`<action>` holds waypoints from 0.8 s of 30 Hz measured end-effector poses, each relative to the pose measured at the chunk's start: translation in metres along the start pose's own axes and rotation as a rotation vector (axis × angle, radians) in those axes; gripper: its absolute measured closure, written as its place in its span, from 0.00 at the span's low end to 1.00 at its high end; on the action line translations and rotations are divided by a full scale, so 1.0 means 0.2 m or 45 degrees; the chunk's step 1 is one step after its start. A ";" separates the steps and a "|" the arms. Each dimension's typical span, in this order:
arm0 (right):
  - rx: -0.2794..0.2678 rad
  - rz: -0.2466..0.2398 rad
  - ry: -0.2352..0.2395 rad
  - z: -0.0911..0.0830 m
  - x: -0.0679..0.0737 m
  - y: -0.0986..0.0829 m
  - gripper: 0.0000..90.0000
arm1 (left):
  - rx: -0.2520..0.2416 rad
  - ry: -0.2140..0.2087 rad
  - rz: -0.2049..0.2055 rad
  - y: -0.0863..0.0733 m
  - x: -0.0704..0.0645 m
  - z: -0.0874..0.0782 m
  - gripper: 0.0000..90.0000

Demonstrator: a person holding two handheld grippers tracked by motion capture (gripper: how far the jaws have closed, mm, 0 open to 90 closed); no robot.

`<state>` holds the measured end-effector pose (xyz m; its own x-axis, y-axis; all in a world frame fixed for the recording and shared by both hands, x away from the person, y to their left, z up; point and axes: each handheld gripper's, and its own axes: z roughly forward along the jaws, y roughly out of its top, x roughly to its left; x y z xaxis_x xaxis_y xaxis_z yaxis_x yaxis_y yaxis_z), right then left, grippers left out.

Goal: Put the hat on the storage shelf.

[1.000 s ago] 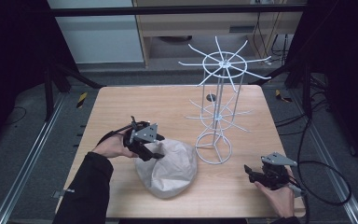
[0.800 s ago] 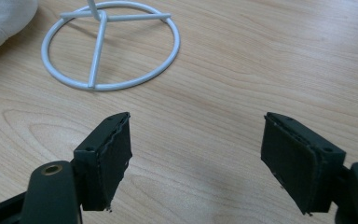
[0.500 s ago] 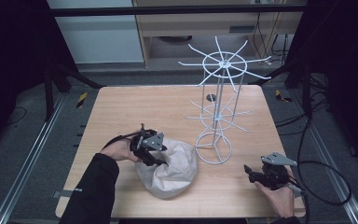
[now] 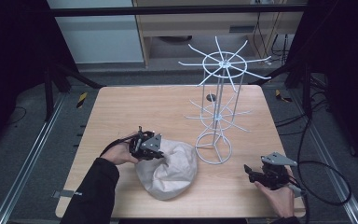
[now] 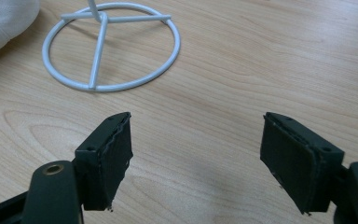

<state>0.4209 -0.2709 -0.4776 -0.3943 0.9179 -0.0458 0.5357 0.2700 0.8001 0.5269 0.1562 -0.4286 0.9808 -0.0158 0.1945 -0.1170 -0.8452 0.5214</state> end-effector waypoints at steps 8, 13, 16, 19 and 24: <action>0.002 0.003 -0.001 0.00 0.00 0.00 0.28 | 0.007 0.048 -0.095 -0.02 -0.02 -0.14 0.99; -0.001 -0.002 0.000 0.00 0.00 0.00 0.28 | 0.042 0.069 -0.182 -0.06 -0.03 -0.23 0.99; -0.004 0.000 -0.002 0.00 0.00 0.00 0.28 | 0.053 0.083 -0.263 -0.09 -0.04 -0.27 0.99; -0.001 0.001 0.001 0.00 0.00 0.00 0.28 | 0.054 0.115 -0.369 -0.13 -0.05 -0.31 0.99; -0.004 0.002 -0.001 0.00 0.00 0.00 0.28 | 0.060 0.169 -0.573 -0.21 -0.08 -0.37 0.99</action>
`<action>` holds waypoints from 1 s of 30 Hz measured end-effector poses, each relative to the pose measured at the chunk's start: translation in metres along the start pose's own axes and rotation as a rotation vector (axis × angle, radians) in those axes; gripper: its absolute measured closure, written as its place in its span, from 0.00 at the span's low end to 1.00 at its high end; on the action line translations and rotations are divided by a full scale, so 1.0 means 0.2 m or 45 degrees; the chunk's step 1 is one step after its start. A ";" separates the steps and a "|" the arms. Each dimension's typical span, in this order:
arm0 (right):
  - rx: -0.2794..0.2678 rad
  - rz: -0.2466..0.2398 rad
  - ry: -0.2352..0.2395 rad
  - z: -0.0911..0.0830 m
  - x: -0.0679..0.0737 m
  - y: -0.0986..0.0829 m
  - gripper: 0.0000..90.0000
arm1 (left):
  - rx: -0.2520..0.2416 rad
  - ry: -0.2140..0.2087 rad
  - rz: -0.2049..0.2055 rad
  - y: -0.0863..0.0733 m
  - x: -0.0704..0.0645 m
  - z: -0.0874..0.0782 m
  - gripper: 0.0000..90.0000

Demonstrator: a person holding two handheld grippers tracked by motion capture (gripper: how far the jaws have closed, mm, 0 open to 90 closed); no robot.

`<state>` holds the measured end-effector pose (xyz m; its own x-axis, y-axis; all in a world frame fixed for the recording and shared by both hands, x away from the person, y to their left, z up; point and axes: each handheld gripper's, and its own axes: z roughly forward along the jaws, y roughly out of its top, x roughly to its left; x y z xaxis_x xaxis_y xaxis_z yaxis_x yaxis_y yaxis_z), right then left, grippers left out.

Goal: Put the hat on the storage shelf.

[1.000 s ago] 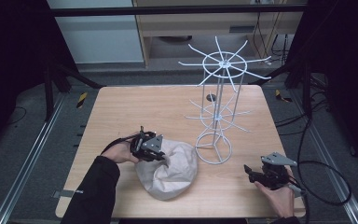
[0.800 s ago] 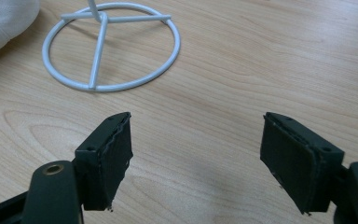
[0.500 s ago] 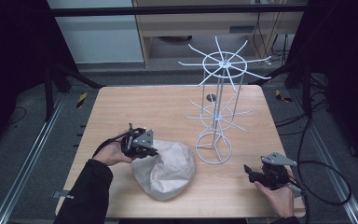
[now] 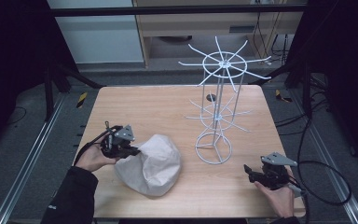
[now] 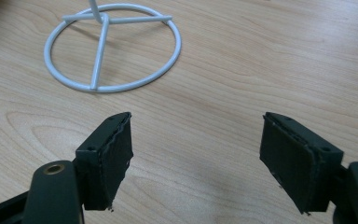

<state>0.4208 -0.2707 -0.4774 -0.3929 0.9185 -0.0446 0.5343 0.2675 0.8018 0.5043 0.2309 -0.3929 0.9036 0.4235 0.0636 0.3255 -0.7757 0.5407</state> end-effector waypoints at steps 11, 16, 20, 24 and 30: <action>0.007 0.009 0.004 0.00 0.01 0.00 0.28 | -0.071 0.089 -0.019 -0.12 -0.05 -0.04 0.82; 0.006 0.013 0.005 0.00 0.01 0.00 0.28 | -0.093 0.094 0.098 -0.13 -0.04 -0.03 0.53; 0.008 0.013 0.004 0.00 0.01 0.00 0.28 | -0.068 0.088 0.121 -0.16 -0.02 0.02 0.47; 0.008 0.005 0.004 0.01 0.01 0.00 0.28 | -0.057 0.053 0.144 -0.18 -0.01 0.09 0.44; 0.008 0.012 0.004 0.00 0.01 0.00 0.28 | -0.027 -0.002 0.120 -0.20 0.00 0.15 0.66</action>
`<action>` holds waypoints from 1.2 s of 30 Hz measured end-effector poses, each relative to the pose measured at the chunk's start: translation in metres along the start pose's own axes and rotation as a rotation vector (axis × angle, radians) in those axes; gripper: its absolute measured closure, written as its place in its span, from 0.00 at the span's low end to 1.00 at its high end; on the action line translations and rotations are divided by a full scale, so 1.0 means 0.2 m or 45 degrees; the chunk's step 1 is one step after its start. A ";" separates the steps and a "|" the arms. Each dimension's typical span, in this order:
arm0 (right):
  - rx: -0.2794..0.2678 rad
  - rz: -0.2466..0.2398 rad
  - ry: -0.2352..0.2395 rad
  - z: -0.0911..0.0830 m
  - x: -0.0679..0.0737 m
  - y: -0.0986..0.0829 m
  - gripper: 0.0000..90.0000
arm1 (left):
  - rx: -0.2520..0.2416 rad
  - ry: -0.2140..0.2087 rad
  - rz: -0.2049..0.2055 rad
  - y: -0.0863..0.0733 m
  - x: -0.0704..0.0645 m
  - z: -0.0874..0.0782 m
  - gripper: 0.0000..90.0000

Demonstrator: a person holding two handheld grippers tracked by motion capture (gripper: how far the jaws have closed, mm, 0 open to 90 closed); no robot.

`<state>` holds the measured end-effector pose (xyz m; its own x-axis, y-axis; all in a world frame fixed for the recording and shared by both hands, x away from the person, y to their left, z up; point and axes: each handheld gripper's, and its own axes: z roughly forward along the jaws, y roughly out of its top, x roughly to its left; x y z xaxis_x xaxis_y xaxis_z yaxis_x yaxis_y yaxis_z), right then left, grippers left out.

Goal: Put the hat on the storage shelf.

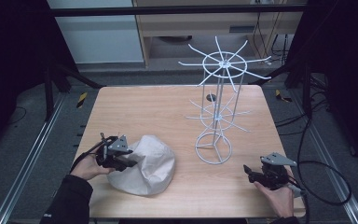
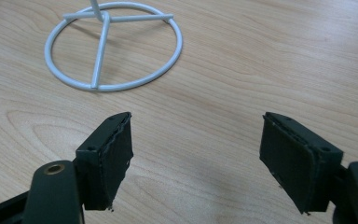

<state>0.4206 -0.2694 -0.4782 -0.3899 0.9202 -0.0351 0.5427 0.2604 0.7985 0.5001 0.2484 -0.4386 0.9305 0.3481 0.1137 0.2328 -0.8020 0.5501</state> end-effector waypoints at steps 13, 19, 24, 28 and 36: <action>-0.004 -0.004 0.003 0.00 0.00 0.00 0.28 | -0.023 0.038 -0.088 0.03 -0.02 -0.09 0.97; -0.011 -0.009 0.001 0.00 0.00 0.00 0.28 | -0.159 0.099 -0.168 0.05 -0.05 -0.18 0.97; -0.016 -0.010 0.001 0.00 0.00 0.00 0.28 | -0.274 0.168 -0.242 0.08 -0.08 -0.24 0.97; -0.018 -0.002 0.002 -0.01 0.00 0.00 0.28 | -0.391 0.232 -0.315 0.09 -0.11 -0.28 0.97; -0.023 -0.003 0.003 -0.01 0.00 0.00 0.28 | -0.640 0.310 -0.416 0.09 -0.18 -0.37 0.97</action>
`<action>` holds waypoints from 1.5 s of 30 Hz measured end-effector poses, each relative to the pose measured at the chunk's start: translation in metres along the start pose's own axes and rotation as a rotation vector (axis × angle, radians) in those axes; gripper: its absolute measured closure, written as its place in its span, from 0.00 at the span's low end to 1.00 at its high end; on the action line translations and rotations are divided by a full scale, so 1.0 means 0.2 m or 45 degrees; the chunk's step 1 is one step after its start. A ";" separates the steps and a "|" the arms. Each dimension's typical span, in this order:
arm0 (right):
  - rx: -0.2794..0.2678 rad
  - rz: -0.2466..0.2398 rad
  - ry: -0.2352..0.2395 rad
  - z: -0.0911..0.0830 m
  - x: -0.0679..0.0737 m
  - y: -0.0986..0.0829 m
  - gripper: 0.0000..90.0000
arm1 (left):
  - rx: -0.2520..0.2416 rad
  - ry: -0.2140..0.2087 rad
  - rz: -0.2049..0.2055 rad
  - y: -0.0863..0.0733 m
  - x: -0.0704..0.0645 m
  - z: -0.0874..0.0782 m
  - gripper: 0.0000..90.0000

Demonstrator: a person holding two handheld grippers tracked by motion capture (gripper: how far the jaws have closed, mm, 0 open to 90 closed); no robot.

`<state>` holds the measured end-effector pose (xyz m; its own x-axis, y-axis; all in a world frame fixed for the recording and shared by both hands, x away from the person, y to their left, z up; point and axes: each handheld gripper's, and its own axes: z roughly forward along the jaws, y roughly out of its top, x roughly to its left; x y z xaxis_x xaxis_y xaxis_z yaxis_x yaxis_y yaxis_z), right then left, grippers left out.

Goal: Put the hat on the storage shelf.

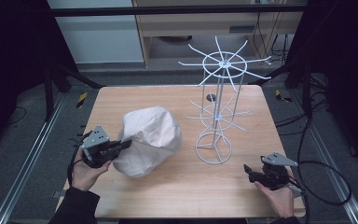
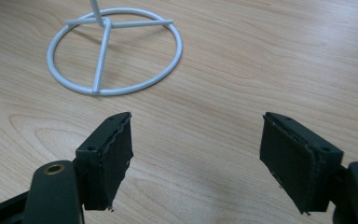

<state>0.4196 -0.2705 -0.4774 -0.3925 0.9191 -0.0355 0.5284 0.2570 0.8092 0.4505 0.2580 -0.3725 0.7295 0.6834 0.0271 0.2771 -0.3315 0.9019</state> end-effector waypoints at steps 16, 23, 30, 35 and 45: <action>-0.006 -0.009 -0.006 0.00 0.01 0.00 0.28 | -0.436 0.076 -0.068 0.11 0.01 -0.23 0.97; -0.001 -0.004 -0.005 0.00 0.01 0.00 0.28 | -0.583 0.033 -0.079 0.19 0.00 -0.29 0.97; 0.000 -0.007 -0.006 0.00 0.01 0.00 0.28 | -0.684 0.017 -0.059 0.30 -0.03 -0.31 0.97; -0.001 -0.012 -0.011 0.00 0.00 0.00 0.28 | -0.757 0.004 -0.054 0.37 -0.05 -0.32 0.97; -0.003 -0.021 -0.013 0.00 0.00 0.00 0.28 | -0.869 -0.034 -0.074 0.47 -0.07 -0.31 0.97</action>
<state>0.4201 -0.2707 -0.4780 -0.3936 0.9176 -0.0551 0.5202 0.2717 0.8096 0.4275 0.2567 -0.2614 0.7428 0.6687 -0.0320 -0.1340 0.1954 0.9715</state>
